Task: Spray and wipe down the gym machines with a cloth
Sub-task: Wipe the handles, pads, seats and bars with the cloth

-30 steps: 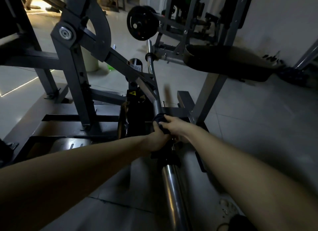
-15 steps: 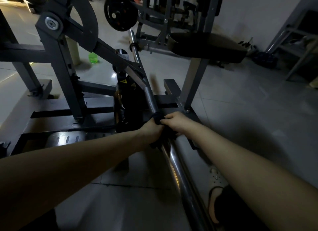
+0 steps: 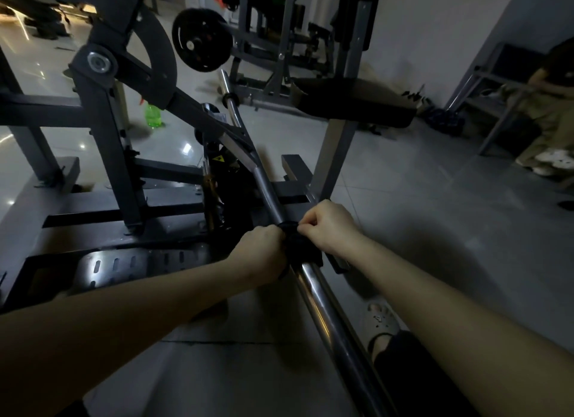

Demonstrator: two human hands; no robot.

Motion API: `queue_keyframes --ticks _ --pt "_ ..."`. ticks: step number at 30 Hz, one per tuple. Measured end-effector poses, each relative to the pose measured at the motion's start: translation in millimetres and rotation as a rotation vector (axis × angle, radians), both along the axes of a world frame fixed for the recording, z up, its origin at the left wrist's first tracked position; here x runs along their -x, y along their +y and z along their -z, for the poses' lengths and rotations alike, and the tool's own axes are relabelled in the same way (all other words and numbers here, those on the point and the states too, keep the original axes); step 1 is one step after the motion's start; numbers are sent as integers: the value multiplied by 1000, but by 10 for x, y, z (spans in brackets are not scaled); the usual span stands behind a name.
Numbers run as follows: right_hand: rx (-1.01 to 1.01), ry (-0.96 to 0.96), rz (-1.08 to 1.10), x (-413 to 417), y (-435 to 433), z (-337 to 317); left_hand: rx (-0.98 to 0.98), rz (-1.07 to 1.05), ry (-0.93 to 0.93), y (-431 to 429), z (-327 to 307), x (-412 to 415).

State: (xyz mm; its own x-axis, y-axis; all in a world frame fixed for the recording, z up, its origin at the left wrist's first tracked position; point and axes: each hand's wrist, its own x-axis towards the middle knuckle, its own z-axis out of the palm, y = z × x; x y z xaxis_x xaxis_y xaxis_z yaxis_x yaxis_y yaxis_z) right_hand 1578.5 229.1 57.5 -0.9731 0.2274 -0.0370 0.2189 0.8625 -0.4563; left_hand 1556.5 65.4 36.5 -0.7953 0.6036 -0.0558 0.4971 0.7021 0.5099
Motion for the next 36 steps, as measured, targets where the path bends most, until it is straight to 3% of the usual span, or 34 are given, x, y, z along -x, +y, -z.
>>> queue_keyframes --ticks 7,11,16,18,20,25,30,36 --pt "405 134 -5 -129 -151 -373 -478 -38 -237 -422 -205 -22" --pt "537 140 41 -203 -378 -466 -576 -83 -296 -685 -259 -49" --pt "663 134 98 -379 -756 -559 -747 -77 -590 -906 -486 -145" --pt "713 116 101 -426 -892 -663 -775 -95 -610 -1021 -546 -149" --pt "707 64 78 -441 -1011 -762 -736 -139 -528 -1114 -569 -112" --pt "321 -183 -40 -350 -1202 -808 -481 -150 -369 -1115 -432 -58" --pt "298 -285 12 -111 -1193 -683 -555 -322 -351 -1095 -337 50" --pt "527 -310 59 108 -1150 -554 -714 -346 -720 -1095 -312 283"
